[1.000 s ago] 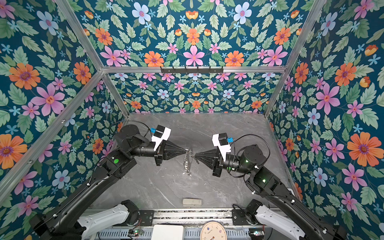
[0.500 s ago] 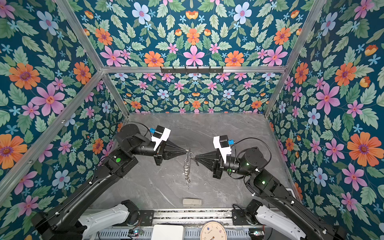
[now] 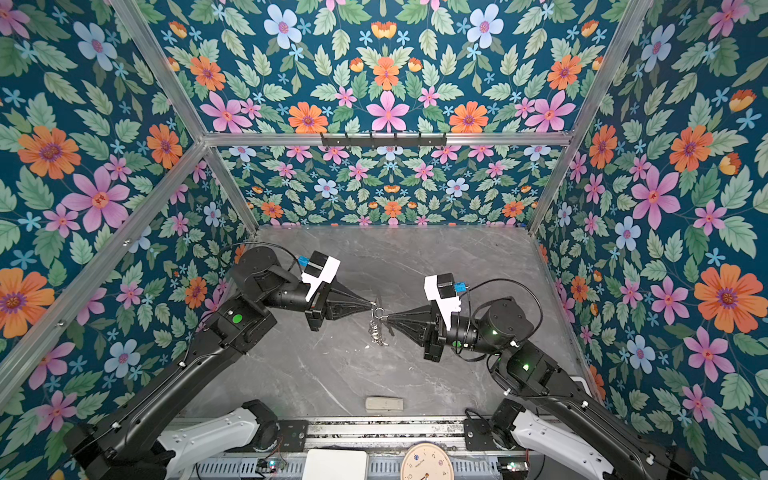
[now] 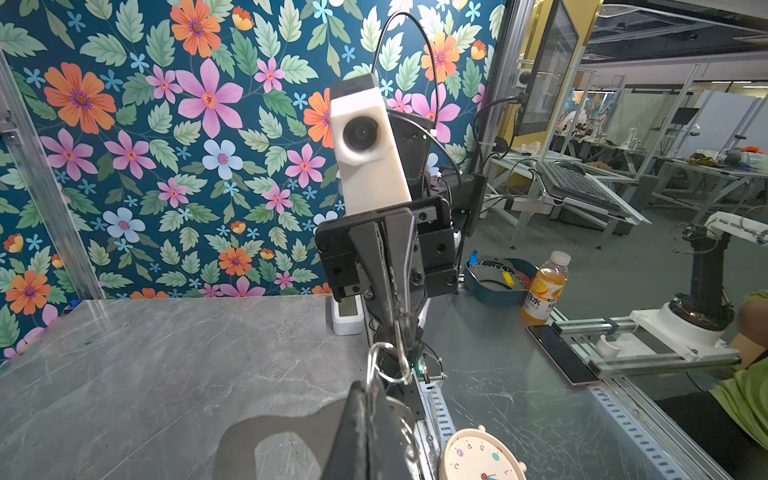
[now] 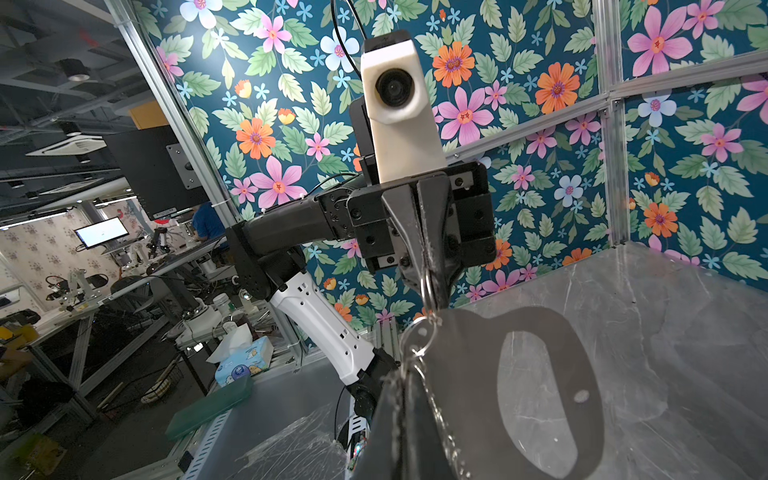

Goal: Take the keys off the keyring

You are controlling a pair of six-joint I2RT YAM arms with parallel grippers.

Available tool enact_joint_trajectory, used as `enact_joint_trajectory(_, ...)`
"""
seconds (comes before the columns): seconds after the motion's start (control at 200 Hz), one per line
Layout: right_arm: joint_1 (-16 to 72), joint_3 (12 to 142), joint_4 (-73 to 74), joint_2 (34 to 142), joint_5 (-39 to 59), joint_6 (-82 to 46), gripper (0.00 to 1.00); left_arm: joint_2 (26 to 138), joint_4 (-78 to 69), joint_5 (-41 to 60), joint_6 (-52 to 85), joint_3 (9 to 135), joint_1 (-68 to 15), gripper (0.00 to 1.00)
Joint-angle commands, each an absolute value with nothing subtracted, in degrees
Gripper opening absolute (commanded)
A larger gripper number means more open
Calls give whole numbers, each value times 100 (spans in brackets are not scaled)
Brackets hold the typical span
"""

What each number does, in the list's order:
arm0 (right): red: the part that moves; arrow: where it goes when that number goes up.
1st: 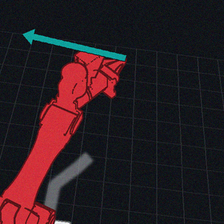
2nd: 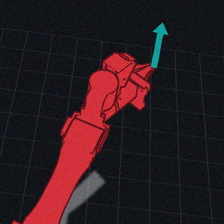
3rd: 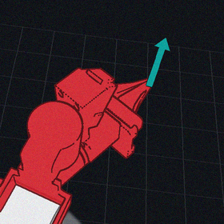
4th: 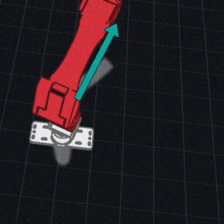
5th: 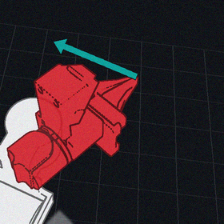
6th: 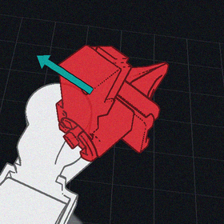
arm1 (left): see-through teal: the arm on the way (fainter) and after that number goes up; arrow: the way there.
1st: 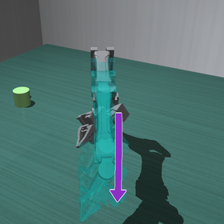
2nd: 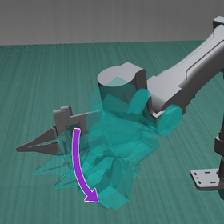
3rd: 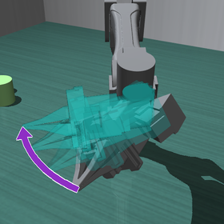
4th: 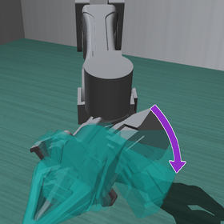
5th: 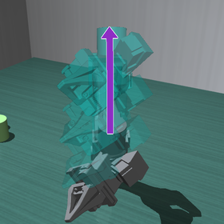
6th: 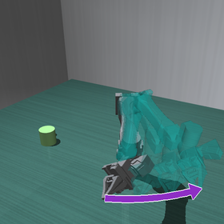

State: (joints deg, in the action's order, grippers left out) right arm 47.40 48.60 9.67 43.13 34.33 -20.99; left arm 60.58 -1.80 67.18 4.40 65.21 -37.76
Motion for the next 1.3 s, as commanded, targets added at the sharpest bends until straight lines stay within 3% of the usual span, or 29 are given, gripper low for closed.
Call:
enact_joint_trajectory(0.0, 4788, 4848, 1077, 4342, 3631, -2048, 0, 6042, -608, 6558, 504, 6563, -3735, 0)
enact_joint_trajectory(0.605, 4965, 4771, 1191, 4317, 3346, -2091, 0, 6014, -744, 6664, 654, 6557, -3663, 0)
enact_joint_trajectory(0.805, 5224, 4806, 1149, 4304, 2881, -1940, 0, 6013, -745, 6370, 729, 6604, -3665, 0)
enact_joint_trajectory(1.295, 5362, 4860, 1238, 4311, 2790, -1929, 0, 5959, -121, 5799, 488, 6770, -3610, 0)
